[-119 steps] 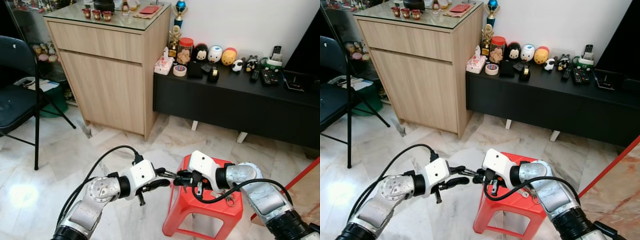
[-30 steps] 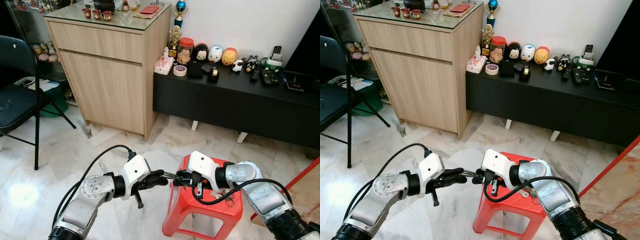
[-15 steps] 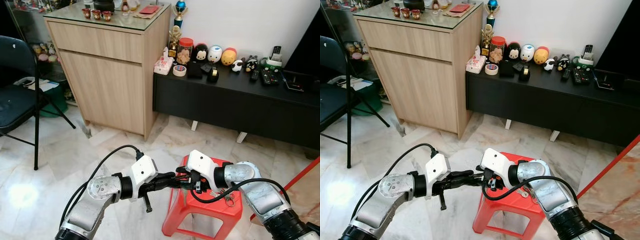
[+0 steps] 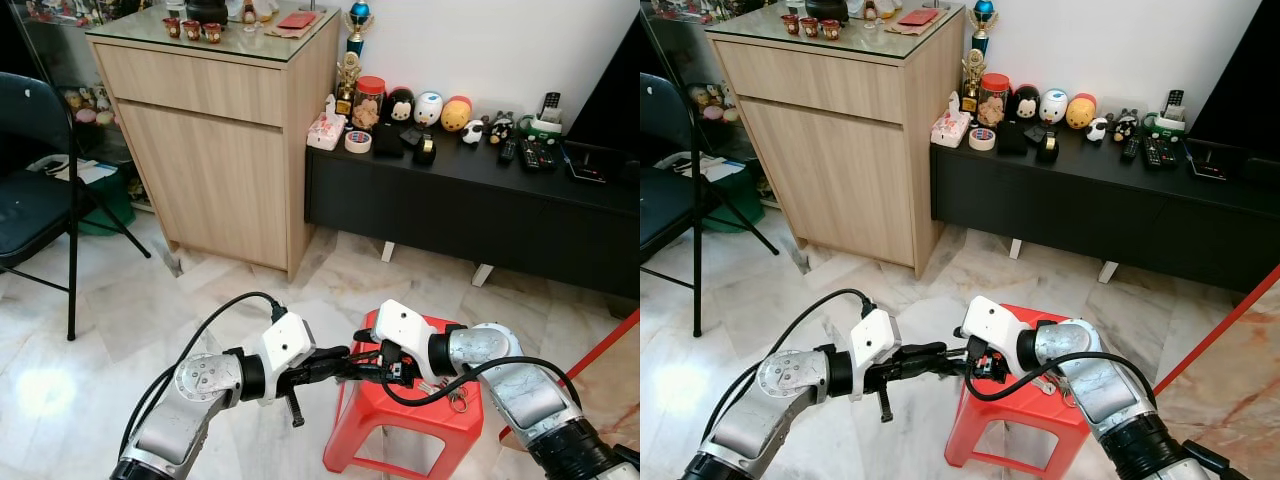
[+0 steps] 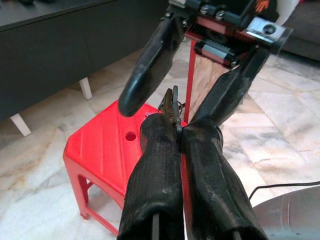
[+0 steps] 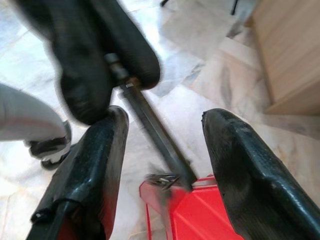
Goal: Hang keys on a hook
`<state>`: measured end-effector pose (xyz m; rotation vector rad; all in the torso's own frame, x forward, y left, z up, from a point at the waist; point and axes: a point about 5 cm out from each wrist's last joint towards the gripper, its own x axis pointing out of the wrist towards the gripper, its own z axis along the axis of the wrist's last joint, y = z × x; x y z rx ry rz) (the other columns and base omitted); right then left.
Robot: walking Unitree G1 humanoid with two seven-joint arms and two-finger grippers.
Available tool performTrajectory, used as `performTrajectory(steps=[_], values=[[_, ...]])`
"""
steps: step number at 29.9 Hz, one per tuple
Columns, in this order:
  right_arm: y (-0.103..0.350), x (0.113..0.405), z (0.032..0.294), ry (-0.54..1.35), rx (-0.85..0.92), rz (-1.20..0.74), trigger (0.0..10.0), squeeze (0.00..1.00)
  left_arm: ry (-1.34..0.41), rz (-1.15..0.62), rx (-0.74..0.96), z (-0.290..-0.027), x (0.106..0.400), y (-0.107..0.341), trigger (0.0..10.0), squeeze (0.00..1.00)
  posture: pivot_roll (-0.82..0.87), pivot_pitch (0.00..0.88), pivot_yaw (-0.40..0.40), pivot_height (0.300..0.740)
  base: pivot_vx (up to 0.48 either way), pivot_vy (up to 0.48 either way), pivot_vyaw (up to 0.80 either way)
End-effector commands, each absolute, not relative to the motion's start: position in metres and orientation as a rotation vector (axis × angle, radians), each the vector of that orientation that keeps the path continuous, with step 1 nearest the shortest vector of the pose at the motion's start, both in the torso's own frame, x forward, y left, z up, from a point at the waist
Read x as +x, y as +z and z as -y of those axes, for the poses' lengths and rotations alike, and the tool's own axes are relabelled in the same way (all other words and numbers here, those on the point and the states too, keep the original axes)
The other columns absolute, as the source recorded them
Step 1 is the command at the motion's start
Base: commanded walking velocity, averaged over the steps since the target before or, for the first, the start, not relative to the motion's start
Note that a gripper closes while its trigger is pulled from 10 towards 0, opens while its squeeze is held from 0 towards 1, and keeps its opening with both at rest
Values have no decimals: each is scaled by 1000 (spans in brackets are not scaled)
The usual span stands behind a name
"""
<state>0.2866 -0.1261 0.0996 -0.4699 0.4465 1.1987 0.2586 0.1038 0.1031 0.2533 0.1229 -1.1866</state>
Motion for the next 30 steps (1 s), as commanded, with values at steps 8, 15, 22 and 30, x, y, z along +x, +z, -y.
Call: performTrajectory(steps=[8,15,22,30], values=[[105,277,130,1329,-528,-465,10000,0,-1181,-151,312,-107,258,93,0,0,28,11,-87,740,0,0,0],[107,284,133,1270,-543,-453,10000,0,-1171,-191,347,-113,255,84,0,0,30,15,-85,740,0,0,0],[115,299,145,1127,-527,-423,10000,0,-1133,-224,345,-122,254,75,0,0,32,15,-85,740,0,0,0],[128,320,163,826,-350,-335,10000,0,-984,-229,287,-134,257,66,0,0,28,13,-83,740,0,0,0]])
